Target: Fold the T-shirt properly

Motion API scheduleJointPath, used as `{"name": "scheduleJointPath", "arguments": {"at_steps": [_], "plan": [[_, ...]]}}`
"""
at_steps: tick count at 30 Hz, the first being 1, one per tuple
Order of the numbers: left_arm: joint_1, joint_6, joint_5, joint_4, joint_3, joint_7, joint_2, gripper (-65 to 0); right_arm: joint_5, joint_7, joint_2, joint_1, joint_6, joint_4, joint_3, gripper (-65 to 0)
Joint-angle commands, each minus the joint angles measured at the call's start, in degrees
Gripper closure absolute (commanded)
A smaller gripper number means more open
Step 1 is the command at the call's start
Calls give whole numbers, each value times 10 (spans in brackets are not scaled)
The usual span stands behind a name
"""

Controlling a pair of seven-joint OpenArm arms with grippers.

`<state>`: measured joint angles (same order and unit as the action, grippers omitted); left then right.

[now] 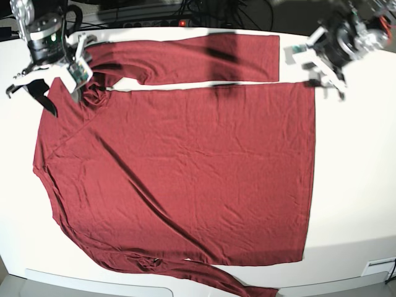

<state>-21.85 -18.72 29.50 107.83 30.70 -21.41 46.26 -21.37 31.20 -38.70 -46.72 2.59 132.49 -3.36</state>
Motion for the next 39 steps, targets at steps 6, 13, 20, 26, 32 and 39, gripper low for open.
{"name": "scheduleJointPath", "arguments": {"at_steps": [6, 13, 20, 26, 32, 39], "plan": [[62, 33, 35, -58, 46, -39, -12, -290, 14, 13, 11, 22, -11, 10, -4, -327], [77, 35, 33, -116, 55, -33, -18, -290, 23, 23, 11, 23, -11, 10, -4, -327], [75, 35, 34, -116, 99, -75, -17, -290, 23, 23, 11, 23, -11, 10, -4, -327], [76, 71, 67, -116, 140, 15, -32, -290, 23, 23, 11, 23, -11, 10, -4, -327], [105, 93, 69, -119, 140, -38, -65, -290, 23, 24, 11, 23, -11, 10, -4, -327], [112, 94, 70, -171, 140, -77, -61, -290, 23, 26, 11, 23, -11, 10, -4, -327]]}}
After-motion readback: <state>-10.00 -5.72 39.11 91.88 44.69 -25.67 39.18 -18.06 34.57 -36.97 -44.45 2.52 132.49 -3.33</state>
